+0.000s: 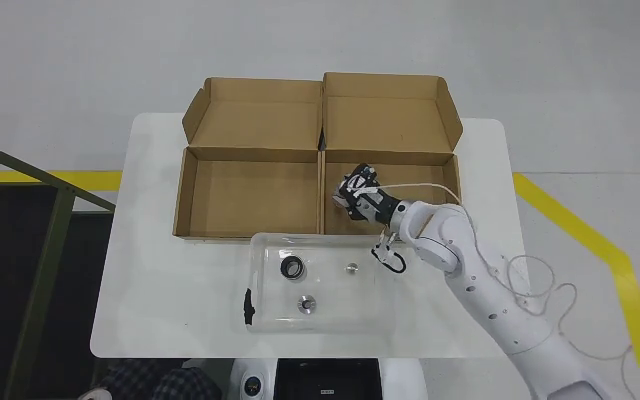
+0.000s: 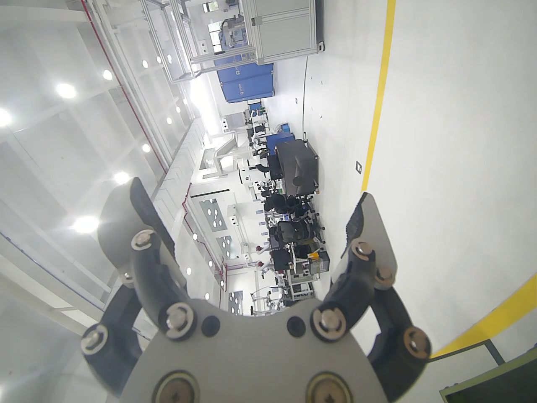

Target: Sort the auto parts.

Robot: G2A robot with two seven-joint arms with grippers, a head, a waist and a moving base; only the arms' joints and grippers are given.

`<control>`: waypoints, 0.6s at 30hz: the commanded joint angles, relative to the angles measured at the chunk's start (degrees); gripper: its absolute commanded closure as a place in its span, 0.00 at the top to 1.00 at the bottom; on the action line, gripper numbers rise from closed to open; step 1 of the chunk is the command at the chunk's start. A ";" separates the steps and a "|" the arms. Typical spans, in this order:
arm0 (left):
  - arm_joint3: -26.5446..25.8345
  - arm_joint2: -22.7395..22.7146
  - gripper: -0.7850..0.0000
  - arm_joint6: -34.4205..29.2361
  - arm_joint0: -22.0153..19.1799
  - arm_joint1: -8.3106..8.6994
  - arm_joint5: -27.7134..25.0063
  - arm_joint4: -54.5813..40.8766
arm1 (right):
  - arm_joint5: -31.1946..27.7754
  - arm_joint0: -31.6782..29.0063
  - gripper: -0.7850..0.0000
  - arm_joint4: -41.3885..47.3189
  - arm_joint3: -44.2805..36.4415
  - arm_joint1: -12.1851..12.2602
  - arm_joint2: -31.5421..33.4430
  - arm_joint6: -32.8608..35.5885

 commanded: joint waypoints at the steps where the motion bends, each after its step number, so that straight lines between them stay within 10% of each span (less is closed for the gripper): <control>1: 0.00 0.00 1.00 0.00 0.00 0.00 0.00 0.00 | 0.09 0.34 0.41 -0.07 0.56 -0.19 -0.33 0.14; 5: 0.00 0.00 1.00 0.00 0.00 0.00 0.00 0.00 | -0.18 0.83 0.50 0.73 1.35 -0.55 -0.58 0.20; 11: 0.00 0.00 1.00 0.00 0.00 0.00 0.00 0.00 | -0.67 0.10 0.93 1.21 -1.16 -0.41 1.22 -0.48; 18: 0.00 0.00 1.00 0.00 0.00 0.00 0.00 0.00 | -3.37 -4.61 1.00 0.91 -12.14 1.09 6.98 2.02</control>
